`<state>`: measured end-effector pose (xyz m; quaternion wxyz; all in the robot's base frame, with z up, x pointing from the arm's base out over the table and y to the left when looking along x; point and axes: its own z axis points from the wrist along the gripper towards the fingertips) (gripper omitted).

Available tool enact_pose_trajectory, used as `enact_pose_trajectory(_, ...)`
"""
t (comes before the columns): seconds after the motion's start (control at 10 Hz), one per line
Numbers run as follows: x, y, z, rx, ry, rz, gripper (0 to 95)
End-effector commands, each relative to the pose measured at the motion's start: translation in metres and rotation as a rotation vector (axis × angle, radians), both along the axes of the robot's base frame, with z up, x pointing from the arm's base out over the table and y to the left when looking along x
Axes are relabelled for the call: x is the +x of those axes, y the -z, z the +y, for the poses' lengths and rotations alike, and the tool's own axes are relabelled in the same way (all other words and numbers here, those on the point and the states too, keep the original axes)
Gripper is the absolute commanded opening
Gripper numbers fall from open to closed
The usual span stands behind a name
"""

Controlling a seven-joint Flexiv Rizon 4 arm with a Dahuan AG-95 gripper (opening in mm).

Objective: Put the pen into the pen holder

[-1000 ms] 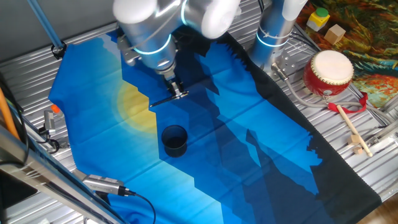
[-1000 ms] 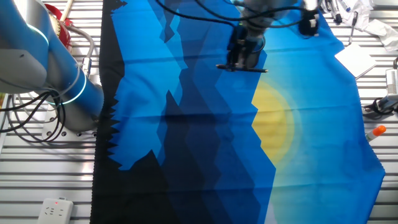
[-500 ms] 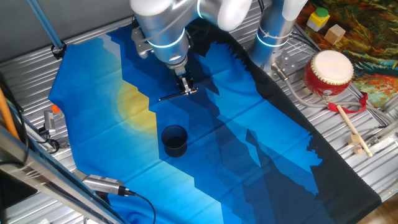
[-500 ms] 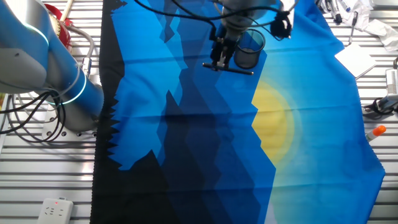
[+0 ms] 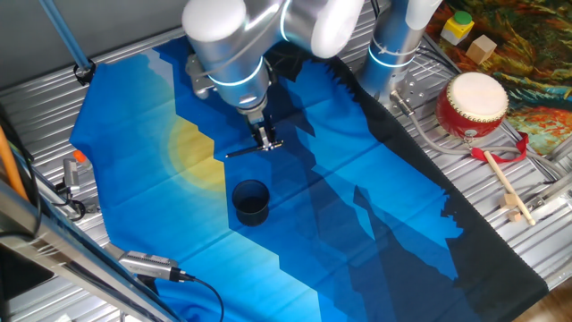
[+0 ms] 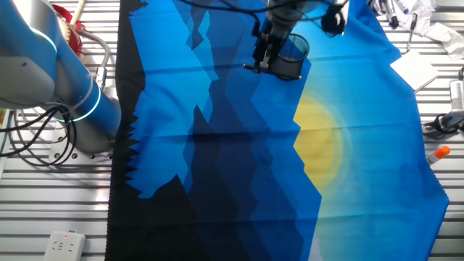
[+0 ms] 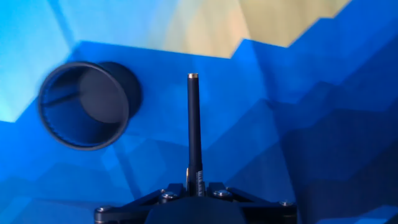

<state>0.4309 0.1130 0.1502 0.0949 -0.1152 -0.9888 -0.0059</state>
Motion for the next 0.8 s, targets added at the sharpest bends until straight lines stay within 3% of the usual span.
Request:
enact_pose_trajectory(0.1, 0.01, -0.005, 0.014, 0.009, 0.004, 0.006, 0.0)
enact_pose_trajectory(0.8, 0.022, -0.004, 0.054, 0.022, 0.019, 0.005, 0.0)
